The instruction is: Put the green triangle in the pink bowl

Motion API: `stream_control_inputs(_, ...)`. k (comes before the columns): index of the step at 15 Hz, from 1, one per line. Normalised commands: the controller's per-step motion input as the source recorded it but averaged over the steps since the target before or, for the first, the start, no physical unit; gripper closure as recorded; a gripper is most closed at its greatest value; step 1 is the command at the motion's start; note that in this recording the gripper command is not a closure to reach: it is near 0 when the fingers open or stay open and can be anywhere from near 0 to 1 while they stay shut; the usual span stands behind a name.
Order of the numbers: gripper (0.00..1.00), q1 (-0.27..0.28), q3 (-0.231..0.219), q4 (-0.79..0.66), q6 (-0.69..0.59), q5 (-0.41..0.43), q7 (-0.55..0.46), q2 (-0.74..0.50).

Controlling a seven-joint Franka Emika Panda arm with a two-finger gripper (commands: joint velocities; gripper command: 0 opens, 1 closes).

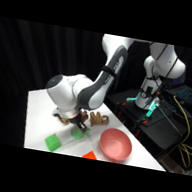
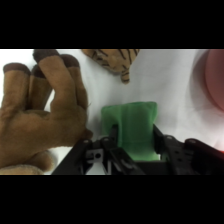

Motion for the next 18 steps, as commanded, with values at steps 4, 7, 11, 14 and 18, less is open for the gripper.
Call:
stream_control_inputs(4, 1.00, -0.009, 0.025, 0.05, 0.00, 0.000, -0.13, -0.03)
stream_control_inputs(7, 1.00, 0.029, 0.036, -0.30, 0.08, -0.015, -0.07, -0.38)
stream_control_inputs(11, 1.00, 0.084, 0.042, -0.77, 0.22, -0.049, 0.02, -0.75)
stream_control_inputs(14, 0.95, 0.105, 0.057, -0.96, 0.32, -0.051, 0.10, -0.84)
stream_control_inputs(18, 0.82, 0.131, 0.078, -0.77, 0.28, -0.079, 0.14, -0.65)
